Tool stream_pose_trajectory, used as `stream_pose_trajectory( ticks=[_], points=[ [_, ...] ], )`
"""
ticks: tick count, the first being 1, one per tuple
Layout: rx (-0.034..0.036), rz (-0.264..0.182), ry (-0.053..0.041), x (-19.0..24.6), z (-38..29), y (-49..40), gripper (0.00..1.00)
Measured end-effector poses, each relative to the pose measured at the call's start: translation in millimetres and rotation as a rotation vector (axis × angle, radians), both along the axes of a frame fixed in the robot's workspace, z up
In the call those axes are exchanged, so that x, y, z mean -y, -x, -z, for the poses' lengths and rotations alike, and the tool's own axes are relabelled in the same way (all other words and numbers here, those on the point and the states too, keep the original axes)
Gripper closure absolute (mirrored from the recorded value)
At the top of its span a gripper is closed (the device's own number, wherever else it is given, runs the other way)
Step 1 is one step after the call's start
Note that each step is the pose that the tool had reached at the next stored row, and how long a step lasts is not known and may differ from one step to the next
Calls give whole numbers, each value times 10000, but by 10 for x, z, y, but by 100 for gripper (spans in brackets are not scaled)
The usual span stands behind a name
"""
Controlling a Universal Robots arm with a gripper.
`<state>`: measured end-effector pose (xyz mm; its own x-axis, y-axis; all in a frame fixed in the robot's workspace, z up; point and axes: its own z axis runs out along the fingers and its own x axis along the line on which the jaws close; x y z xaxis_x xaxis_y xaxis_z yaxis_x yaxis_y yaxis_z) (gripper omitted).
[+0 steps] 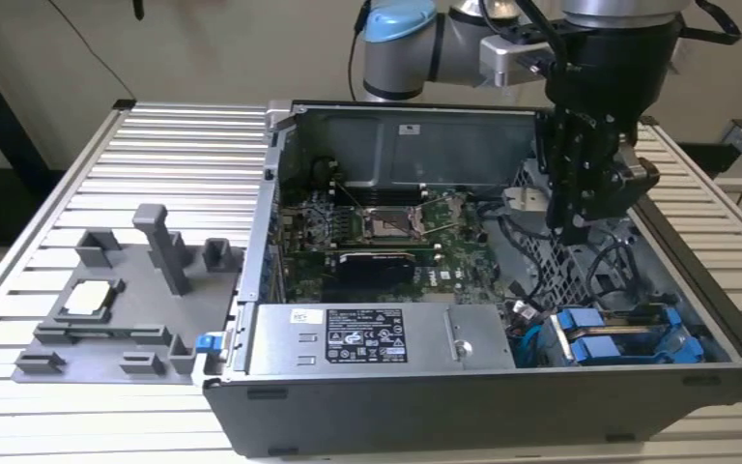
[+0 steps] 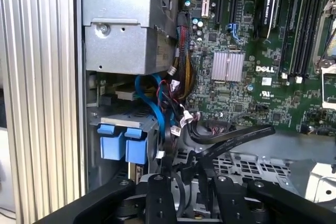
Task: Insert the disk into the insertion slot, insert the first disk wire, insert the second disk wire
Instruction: 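Insert the second disk wire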
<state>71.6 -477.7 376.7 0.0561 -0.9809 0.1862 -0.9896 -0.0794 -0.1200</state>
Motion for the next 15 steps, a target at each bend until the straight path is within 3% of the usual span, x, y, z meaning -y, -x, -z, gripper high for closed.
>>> stream_pose_trajectory(
  ticks=[4,5,10,11,12,15],
  points=[
    [-18,-4,24,0,2,-2,67],
    [-41,-6,31,-1,3,-4,75],
    [-236,-27,170,0,3,-14,77],
    [-270,-30,195,0,3,-16,84],
    [-304,-33,225,0,3,-19,84],
    [-356,-40,257,2,1,-24,84]
  ],
)
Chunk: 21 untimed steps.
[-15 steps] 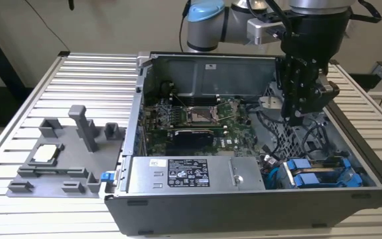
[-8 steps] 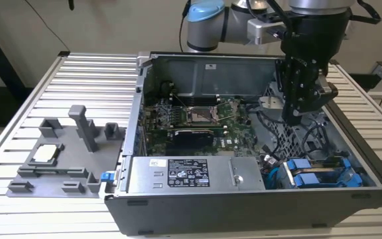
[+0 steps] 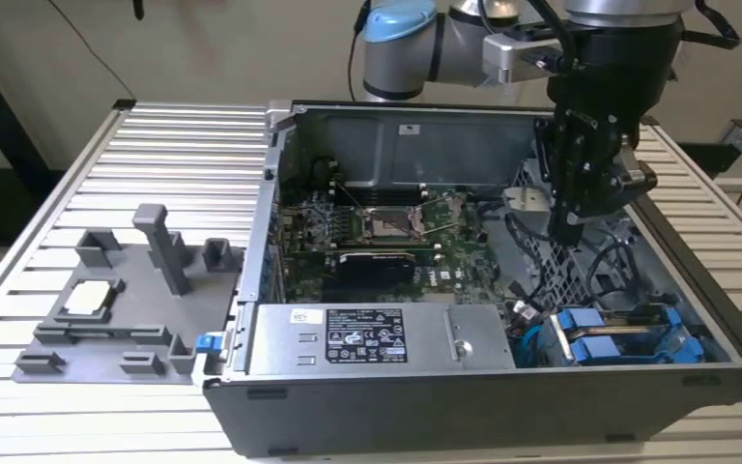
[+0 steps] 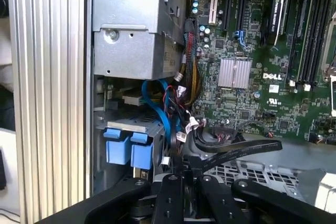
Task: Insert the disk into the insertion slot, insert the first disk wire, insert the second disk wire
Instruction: 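Insert the second disk wire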
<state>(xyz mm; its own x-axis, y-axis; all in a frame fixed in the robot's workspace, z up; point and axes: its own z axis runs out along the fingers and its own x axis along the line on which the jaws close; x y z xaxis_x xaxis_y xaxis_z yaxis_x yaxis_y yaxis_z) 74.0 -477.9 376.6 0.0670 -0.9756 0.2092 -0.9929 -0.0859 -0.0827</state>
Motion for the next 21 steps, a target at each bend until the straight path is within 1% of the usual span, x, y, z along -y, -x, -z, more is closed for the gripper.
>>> stream_pose_trajectory(
  ticks=[1,2,7,12,20,21],
  points=[
    [-6,-1,-2,13,0,-4,84],
    [-11,-1,-31,38,3,-12,84],
    [-16,-1,-163,191,10,-35,84],
    [-16,-1,-259,367,15,-61,84],
    [-16,-1,-358,685,32,-94,84],
    [-16,-1,-399,709,36,-98,84]
  ],
)
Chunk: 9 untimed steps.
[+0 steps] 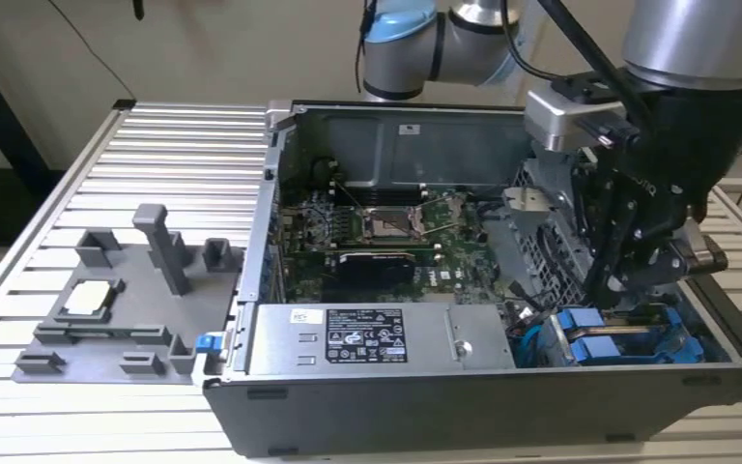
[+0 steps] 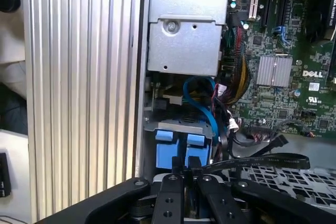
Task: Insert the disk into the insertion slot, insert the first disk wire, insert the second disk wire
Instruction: 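Insert the second disk wire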
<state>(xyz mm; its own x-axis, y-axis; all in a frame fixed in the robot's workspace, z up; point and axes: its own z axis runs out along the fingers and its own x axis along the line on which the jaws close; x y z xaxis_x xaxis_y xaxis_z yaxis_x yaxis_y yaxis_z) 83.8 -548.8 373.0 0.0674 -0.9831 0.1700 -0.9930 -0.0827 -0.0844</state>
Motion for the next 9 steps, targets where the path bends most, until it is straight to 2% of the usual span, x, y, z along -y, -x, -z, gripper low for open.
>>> stream_pose_trajectory(
  ticks=[7,9],
  points=[
    [9,0,-1221,43,2,-32,84],
    [-59,5,-1342,63,6,-61,84]
  ],
)
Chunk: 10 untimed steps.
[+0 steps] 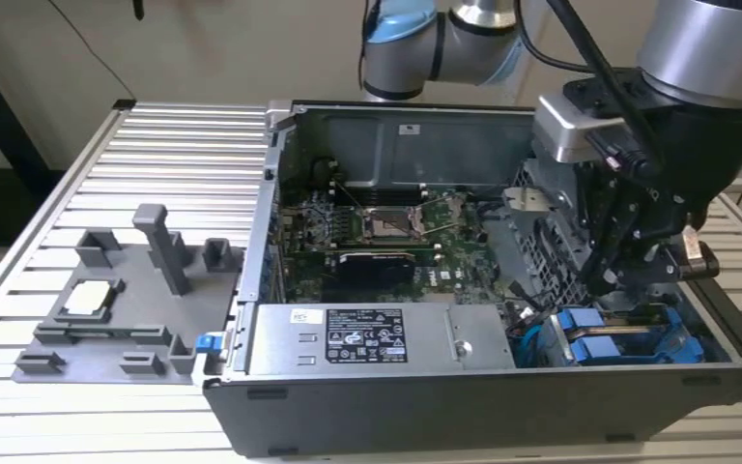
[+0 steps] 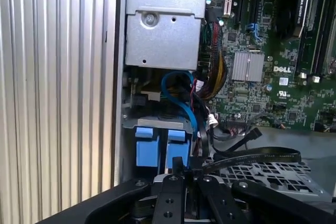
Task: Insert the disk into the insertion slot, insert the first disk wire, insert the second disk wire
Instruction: 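Insert the second disk wire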
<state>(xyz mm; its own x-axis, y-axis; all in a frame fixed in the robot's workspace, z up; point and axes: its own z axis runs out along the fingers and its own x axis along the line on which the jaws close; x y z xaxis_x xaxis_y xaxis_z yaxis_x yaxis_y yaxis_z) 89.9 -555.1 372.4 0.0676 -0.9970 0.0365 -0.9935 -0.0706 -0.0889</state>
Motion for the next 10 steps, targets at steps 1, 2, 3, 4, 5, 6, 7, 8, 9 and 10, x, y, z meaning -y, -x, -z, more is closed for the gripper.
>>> stream_pose_trajectory(
  ticks=[1,2,3,4,5,6,7,8,9,10],
  points=[
    [-35,0,-51,9,1,-20,84],
    [-67,0,-99,17,3,-40,84],
    [-95,0,-137,25,3,-62,84],
    [-125,0,-176,34,6,-84,84],
    [-157,1,-204,44,9,-104,84],
    [-190,0,-231,55,13,-126,84],
    [-224,0,-255,66,18,-147,84],
    [-260,0,-281,78,23,-171,84],
    [-292,1,-306,90,28,-192,84],
    [-320,1,-333,101,34,-214,84]
  ],
)
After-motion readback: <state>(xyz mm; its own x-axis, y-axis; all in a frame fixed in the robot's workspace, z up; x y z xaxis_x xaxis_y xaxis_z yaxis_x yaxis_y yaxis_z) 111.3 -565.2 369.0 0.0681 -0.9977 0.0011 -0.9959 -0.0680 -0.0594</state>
